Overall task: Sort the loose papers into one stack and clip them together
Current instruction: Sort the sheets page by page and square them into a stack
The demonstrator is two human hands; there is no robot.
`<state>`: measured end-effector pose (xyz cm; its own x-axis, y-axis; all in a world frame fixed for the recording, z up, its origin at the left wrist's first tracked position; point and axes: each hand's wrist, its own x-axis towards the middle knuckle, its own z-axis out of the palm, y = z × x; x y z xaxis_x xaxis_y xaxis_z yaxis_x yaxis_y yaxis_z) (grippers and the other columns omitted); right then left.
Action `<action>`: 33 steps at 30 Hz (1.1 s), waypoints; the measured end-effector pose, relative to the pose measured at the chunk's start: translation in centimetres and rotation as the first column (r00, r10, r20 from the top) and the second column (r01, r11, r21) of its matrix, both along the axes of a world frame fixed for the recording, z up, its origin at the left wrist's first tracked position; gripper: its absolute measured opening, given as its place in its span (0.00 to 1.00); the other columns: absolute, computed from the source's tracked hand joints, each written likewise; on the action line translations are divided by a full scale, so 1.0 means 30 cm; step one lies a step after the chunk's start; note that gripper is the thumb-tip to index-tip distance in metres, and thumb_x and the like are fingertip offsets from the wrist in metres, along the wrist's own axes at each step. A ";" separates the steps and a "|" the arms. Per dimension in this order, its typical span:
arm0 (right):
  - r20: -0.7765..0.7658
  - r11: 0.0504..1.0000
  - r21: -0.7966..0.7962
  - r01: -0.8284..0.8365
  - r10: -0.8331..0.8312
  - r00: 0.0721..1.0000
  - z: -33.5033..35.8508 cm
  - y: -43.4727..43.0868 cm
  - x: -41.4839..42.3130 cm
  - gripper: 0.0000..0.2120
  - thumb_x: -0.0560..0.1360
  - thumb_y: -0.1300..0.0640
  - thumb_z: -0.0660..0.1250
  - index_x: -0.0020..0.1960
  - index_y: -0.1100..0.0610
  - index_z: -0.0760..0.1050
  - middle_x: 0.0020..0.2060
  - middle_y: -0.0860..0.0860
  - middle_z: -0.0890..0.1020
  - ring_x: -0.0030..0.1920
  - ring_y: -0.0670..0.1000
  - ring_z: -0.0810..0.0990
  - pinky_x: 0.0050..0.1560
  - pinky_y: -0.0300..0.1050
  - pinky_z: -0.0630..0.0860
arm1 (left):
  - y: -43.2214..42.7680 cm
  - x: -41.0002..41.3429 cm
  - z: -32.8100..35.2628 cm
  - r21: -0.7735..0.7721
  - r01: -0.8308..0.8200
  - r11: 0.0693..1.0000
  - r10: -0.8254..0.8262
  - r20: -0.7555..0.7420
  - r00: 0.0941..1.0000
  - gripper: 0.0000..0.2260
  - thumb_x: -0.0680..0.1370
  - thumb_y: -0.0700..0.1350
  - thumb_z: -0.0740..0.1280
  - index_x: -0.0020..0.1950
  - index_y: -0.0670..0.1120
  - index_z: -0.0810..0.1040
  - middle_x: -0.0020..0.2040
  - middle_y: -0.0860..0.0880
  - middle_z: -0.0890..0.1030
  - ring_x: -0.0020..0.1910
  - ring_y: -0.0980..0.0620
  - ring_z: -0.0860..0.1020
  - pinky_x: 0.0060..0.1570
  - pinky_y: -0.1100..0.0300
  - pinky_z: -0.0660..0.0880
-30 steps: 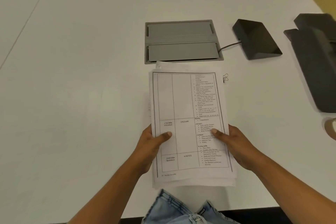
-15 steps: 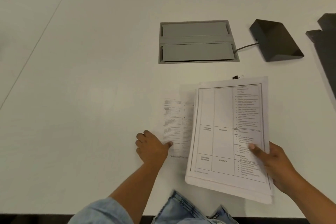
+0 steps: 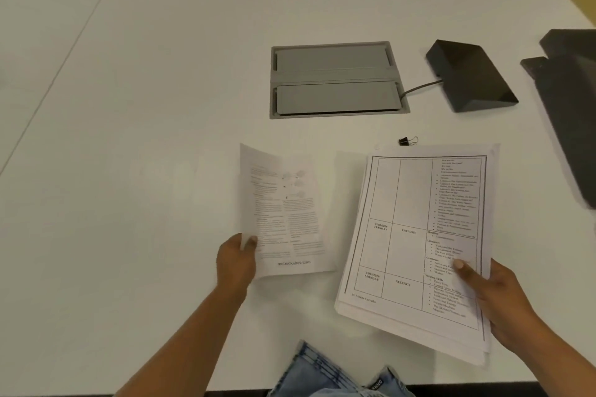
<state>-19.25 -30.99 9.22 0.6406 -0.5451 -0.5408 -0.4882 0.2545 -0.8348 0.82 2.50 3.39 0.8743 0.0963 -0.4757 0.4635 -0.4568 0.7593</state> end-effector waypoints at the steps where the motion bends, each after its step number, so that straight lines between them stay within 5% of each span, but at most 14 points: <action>1: 0.002 1.000 -0.006 -0.003 0.003 1.000 -0.001 0.002 0.000 0.46 0.42 0.29 0.78 0.56 0.50 0.78 0.47 0.46 0.87 0.46 0.49 0.87 0.45 0.46 0.81 | 0.020 0.000 0.036 -0.050 -0.029 0.998 0.031 0.033 0.999 0.10 0.81 0.41 0.65 0.41 0.52 0.79 0.43 0.52 0.83 0.49 0.43 0.82 0.54 0.48 0.79; 4: 0.019 1.000 -0.013 -0.026 0.026 0.999 0.000 0.007 0.001 0.40 0.51 0.34 0.79 0.58 0.52 0.78 0.47 0.48 0.87 0.48 0.52 0.86 0.44 0.45 0.83 | 0.085 0.007 0.125 -0.194 -0.096 0.976 0.114 0.084 0.990 0.05 0.80 0.42 0.67 0.48 0.50 0.82 0.46 0.51 0.85 0.49 0.45 0.83 0.55 0.48 0.79; 9: 0.018 0.998 -0.012 -0.055 0.055 0.998 -0.014 0.032 0.037 0.17 0.75 0.56 0.68 0.63 0.58 0.76 0.50 0.52 0.85 0.43 0.46 0.87 0.37 0.36 0.81 | 0.076 -0.028 0.265 -0.409 -0.031 0.912 0.039 0.012 0.999 0.07 0.79 0.44 0.67 0.54 0.46 0.83 0.50 0.49 0.88 0.49 0.48 0.86 0.50 0.54 0.81; 15: 0.026 0.993 -0.038 -0.112 0.113 0.993 -0.010 0.121 0.133 0.12 0.76 0.55 0.67 0.59 0.52 0.78 0.49 0.49 0.87 0.48 0.49 0.86 0.44 0.39 0.82 | -0.061 -0.128 0.329 -0.501 0.084 0.861 -0.126 -0.050 0.991 0.09 0.80 0.42 0.66 0.55 0.43 0.84 0.51 0.44 0.87 0.51 0.41 0.85 0.53 0.47 0.80; 21: 0.108 0.985 0.067 -0.157 0.149 0.983 0.048 0.197 0.192 0.09 0.78 0.57 0.66 0.57 0.54 0.80 0.47 0.53 0.87 0.48 0.55 0.87 0.45 0.49 0.83 | -0.115 -0.175 0.348 -0.438 0.198 0.877 -0.226 -0.012 0.974 0.07 0.79 0.44 0.68 0.54 0.47 0.84 0.50 0.50 0.88 0.47 0.55 0.86 0.43 0.63 0.80; 23: 0.131 0.981 0.110 -0.158 0.143 0.981 0.066 0.207 0.199 0.09 0.77 0.57 0.66 0.55 0.53 0.81 0.46 0.53 0.88 0.47 0.55 0.87 0.42 0.47 0.83 | -0.100 -0.170 0.350 -0.271 0.269 0.924 -0.242 0.130 0.962 0.07 0.76 0.46 0.71 0.53 0.47 0.82 0.50 0.52 0.85 0.40 0.66 0.81 0.39 0.71 0.75; 25: 0.147 0.980 0.127 -0.156 0.137 0.980 0.079 0.214 0.202 0.11 0.75 0.55 0.67 0.56 0.53 0.81 0.48 0.54 0.87 0.48 0.55 0.87 0.43 0.49 0.83 | -0.078 -0.143 0.340 -0.098 0.277 0.956 -0.245 0.255 0.935 0.15 0.74 0.49 0.73 0.59 0.50 0.79 0.55 0.58 0.79 0.42 0.65 0.76 0.40 0.74 0.72; 29: 0.187 0.968 0.155 -0.199 0.169 0.968 0.087 0.216 0.197 0.14 0.75 0.54 0.66 0.59 0.54 0.81 0.51 0.56 0.86 0.52 0.59 0.85 0.48 0.53 0.83 | -0.062 -0.072 0.351 -0.378 0.136 0.916 -0.171 -0.062 0.983 0.29 0.72 0.59 0.70 0.71 0.56 0.69 0.62 0.55 0.79 0.61 0.52 0.78 0.60 0.53 0.75; 33: 0.123 0.974 0.139 -0.180 0.164 0.979 0.105 0.225 0.206 0.18 0.79 0.47 0.58 0.61 0.55 0.78 0.49 0.51 0.86 0.55 0.59 0.83 0.47 0.45 0.81 | -0.099 -0.046 0.380 -0.639 0.099 0.763 -0.302 -0.217 0.928 0.20 0.77 0.54 0.67 0.68 0.51 0.76 0.61 0.50 0.84 0.60 0.45 0.82 0.61 0.41 0.76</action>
